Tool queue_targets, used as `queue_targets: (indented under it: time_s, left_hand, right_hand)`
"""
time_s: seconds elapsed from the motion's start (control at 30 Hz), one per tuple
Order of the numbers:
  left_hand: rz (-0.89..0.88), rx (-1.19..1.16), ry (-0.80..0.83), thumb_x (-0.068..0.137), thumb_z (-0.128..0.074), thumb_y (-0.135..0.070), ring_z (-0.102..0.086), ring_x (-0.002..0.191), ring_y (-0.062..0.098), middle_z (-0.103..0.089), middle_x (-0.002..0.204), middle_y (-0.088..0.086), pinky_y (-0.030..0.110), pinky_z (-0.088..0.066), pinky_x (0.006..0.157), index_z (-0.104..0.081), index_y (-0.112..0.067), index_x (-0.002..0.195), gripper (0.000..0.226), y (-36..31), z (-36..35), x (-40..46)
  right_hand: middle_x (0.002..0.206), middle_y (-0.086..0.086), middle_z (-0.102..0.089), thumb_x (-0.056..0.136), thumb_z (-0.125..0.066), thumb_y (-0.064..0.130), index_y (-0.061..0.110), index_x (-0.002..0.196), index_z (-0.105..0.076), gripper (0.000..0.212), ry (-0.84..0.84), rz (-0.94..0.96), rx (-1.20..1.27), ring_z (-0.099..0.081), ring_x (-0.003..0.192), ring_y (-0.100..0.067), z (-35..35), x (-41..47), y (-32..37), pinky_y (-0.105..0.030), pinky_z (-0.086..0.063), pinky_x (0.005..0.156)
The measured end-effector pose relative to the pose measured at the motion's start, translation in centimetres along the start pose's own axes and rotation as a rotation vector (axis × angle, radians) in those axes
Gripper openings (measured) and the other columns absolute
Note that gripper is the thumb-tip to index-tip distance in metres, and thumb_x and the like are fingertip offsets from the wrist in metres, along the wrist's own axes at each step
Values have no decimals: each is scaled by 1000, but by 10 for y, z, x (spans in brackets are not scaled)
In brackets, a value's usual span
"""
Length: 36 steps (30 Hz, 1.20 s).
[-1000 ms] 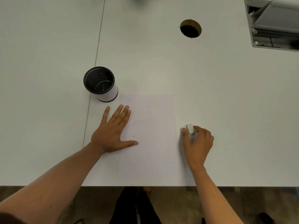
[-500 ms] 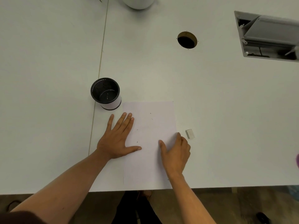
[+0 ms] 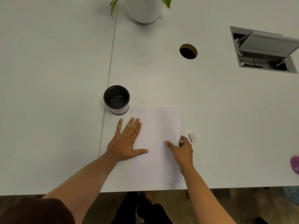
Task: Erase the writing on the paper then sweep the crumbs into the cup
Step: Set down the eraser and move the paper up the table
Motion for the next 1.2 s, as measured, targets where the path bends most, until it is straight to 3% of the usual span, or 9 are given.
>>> queue_targets:
  time_s: [0.07,0.17,0.4,0.53,0.7,0.8,0.93,1.03,1.2]
  left_hand:
    - [-3,0,13,83,-24,-92,0,156,23,-4,169,7,63,-1,122,-8,-9,160,114,-1,0,-1]
    - [7,4,40,82,-19,-93,4,156,22,-1,169,8,62,1,122,-6,-8,160,116,-1,3,-3]
    - [22,-79,76,79,-10,-94,21,153,15,14,167,6,54,14,123,12,-11,158,116,1,7,-3]
    - [102,-219,38,79,-9,-92,18,152,13,10,167,4,43,17,123,5,-10,159,116,-4,8,-13]
    - [332,-646,-115,92,-25,-78,10,150,2,0,166,-4,26,15,121,-6,-14,160,95,-38,6,-35]
    - [497,-896,-199,97,-31,-63,4,150,-1,-4,163,-13,30,3,126,-14,-25,158,74,-70,17,-36]
    - [334,-1053,-268,96,-20,-72,1,152,-3,-2,160,-24,26,-2,126,-10,-36,152,68,-127,54,-22]
    - [208,-1081,-283,100,-13,-66,2,154,4,-4,166,-11,23,3,125,-9,-29,154,66,-157,67,-11]
    - [465,-1126,-124,101,-9,-53,8,154,8,1,168,-9,26,10,124,-7,-28,159,63,-154,56,-8]
  right_hand:
    - [81,5,-56,79,-77,28,15,96,-59,28,14,26,25,-56,76,-16,10,-2,3,-28,-48,73]
    - [67,2,-40,80,-76,25,16,73,-44,33,35,112,-52,-40,61,-15,21,-11,9,-29,-38,62]
    - [92,11,-63,78,-78,33,23,103,-60,32,29,256,-134,-61,79,-5,39,-47,27,-22,-52,69]
    - [101,13,-60,82,-74,31,25,110,-57,33,34,289,-172,-58,81,0,41,-61,34,-17,-49,71]
    - [105,14,-56,87,-69,30,21,120,-58,36,12,373,-266,-57,83,-7,44,-74,48,-26,-50,80]
    - [110,12,-59,90,-66,27,19,123,-58,34,-7,429,-298,-56,86,-8,49,-80,54,-31,-51,85]
    - [106,15,-57,93,-62,26,19,124,-57,32,15,496,-326,-54,84,-3,50,-87,56,-11,-42,77]
    - [113,8,-64,94,-60,29,19,124,-56,32,21,515,-328,-54,80,1,52,-91,58,-5,-39,71]
    - [111,10,-63,92,-63,26,21,125,-56,34,36,491,-331,-52,66,15,61,-94,58,5,-39,59]
Point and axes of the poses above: each hand's wrist, its own x-axis towards the middle knuckle, its own z-axis out of the back of the hand, y = z × x, the point moved 2 cm from there along x, towards the middle knuckle
